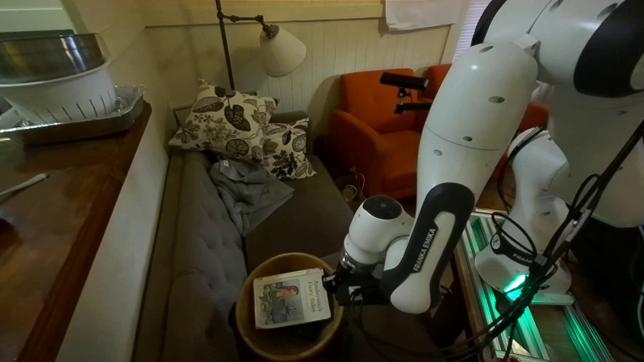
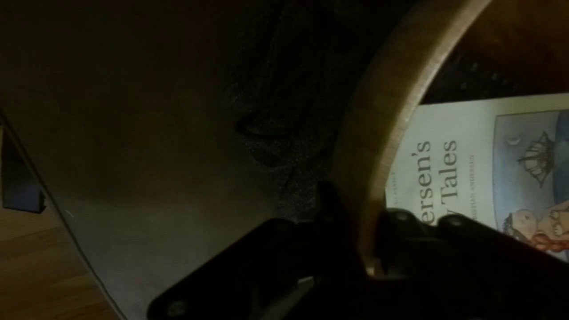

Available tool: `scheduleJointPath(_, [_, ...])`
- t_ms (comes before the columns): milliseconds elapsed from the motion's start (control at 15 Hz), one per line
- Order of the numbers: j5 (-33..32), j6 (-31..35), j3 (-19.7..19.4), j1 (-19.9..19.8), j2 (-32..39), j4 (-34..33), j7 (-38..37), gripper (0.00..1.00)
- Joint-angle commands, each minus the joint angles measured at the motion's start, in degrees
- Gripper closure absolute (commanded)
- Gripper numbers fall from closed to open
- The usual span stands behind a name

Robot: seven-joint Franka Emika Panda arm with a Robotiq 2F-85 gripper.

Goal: Pick the bowl and put it on the shelf

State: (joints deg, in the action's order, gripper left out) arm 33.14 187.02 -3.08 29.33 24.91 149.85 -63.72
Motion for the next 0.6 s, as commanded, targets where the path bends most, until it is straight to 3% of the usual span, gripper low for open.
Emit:
scheduleJointPath(0, [1.30,1.65,1.38,-3.05,-13.40,6.20,-1.20,0.96])
scheduleJointPath(200, [1.46,-5.09,-0.50,-3.94,-19.99,7.07,-0.06,0.96])
scheduleJointPath(267, [0.73,-2.21,0.04,-3.27,-10.72,4.18,-0.47,0.86])
scheduleJointPath(533, [0.73,-5.95,-0.72,-4.02,-15.40,5.65,-0.40,0.86])
